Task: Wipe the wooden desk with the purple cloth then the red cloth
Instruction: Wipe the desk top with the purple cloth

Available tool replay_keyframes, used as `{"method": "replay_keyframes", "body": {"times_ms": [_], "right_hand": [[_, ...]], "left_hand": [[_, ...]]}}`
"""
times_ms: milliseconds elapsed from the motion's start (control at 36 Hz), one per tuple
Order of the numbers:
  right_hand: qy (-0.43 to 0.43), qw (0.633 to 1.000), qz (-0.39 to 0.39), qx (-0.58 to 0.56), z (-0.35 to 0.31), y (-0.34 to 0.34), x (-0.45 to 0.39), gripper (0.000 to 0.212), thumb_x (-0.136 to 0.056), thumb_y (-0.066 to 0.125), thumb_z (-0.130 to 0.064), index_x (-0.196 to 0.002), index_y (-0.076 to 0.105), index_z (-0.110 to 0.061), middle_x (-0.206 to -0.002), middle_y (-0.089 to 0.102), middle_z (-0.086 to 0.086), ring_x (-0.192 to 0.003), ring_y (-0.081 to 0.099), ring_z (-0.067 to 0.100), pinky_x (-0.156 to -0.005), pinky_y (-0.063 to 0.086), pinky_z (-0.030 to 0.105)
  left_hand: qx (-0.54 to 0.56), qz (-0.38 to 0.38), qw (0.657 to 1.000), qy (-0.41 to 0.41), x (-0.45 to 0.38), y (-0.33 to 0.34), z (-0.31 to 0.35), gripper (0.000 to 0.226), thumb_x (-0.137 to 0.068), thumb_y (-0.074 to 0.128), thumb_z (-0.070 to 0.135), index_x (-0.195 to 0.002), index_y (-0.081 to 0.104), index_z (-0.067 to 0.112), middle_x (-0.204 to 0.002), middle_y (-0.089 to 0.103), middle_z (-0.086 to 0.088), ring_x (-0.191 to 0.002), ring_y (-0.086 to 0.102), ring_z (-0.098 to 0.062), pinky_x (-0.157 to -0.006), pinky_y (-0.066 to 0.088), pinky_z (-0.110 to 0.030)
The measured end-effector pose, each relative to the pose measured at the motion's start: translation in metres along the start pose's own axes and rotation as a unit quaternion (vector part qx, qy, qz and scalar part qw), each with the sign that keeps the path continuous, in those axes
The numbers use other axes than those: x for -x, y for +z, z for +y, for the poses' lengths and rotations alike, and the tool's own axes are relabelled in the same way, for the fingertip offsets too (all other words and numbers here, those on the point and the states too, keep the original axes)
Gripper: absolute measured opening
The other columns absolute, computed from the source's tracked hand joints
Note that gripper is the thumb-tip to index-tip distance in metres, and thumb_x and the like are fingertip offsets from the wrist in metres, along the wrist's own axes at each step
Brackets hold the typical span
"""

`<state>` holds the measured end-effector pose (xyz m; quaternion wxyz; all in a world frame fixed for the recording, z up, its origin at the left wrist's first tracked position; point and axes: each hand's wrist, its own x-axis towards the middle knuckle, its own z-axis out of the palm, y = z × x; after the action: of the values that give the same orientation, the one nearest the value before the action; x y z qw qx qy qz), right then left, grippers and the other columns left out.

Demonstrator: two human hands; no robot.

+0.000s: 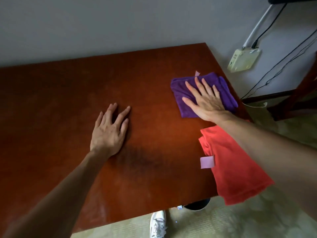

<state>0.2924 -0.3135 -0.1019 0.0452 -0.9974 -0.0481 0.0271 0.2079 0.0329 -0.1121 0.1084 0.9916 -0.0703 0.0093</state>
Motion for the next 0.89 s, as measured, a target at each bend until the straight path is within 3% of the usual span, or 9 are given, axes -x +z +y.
{"method": "replay_keyframes", "body": {"times_ms": [139,417,667,778,889], "right_hand": [[-0.003,1.000,-0.001,-0.002,-0.036,-0.002,-0.027,0.070,-0.098,0.020,-0.070,-0.161,0.005,-0.042,-0.172,-0.002,-0.003,-0.158,-0.003,0.021,-0.127,-0.001,0.051],[-0.008,1.000,0.003,-0.024,-0.101,0.003,-0.081,0.068,-0.101,0.022,-0.067,-0.162,0.008,-0.039,-0.172,0.001,0.000,-0.158,-0.002,0.025,-0.126,-0.001,0.053],[-0.022,0.997,0.051,-0.055,-0.137,0.027,0.057,0.075,-0.092,0.020,-0.066,-0.160,0.026,-0.035,-0.170,0.019,0.004,-0.157,0.015,0.028,-0.125,0.007,0.055],[-0.041,0.992,0.081,-0.092,-0.155,0.039,0.133,0.070,-0.095,0.036,-0.061,-0.159,0.033,-0.032,-0.169,0.023,0.005,-0.157,0.018,0.028,-0.123,0.016,0.057],[-0.020,0.991,0.065,-0.112,-0.172,0.040,0.192,0.072,-0.096,0.037,-0.063,-0.160,0.027,-0.032,-0.171,0.017,0.002,-0.158,0.014,0.025,-0.125,0.016,0.052]], "left_hand": [[-0.012,-0.011,1.000,-0.003,0.005,-0.002,-0.001,0.055,-0.102,0.005,0.051,-0.156,0.009,0.043,-0.167,0.009,-0.004,-0.154,0.000,-0.013,-0.126,0.002,-0.039],[-0.011,0.013,1.000,0.020,-0.001,0.002,-0.009,0.053,-0.104,0.014,0.048,-0.156,0.019,0.039,-0.165,0.018,-0.007,-0.154,0.009,-0.016,-0.125,0.007,-0.039],[0.116,0.049,0.992,0.005,0.001,-0.002,-0.009,0.048,-0.104,0.028,0.044,-0.145,0.046,0.028,-0.156,0.037,-0.005,-0.149,0.026,-0.019,-0.123,0.018,-0.043],[0.198,0.083,0.976,-0.038,0.023,-0.010,-0.004,0.044,-0.101,0.037,0.039,-0.134,0.058,0.018,-0.142,0.051,-0.004,-0.132,0.048,-0.026,-0.107,0.040,-0.047],[0.240,0.116,0.959,-0.097,0.067,-0.022,0.019,0.035,-0.098,0.040,0.035,-0.124,0.058,0.019,-0.124,0.056,-0.006,-0.112,0.058,-0.033,-0.094,0.048,-0.050]]}}
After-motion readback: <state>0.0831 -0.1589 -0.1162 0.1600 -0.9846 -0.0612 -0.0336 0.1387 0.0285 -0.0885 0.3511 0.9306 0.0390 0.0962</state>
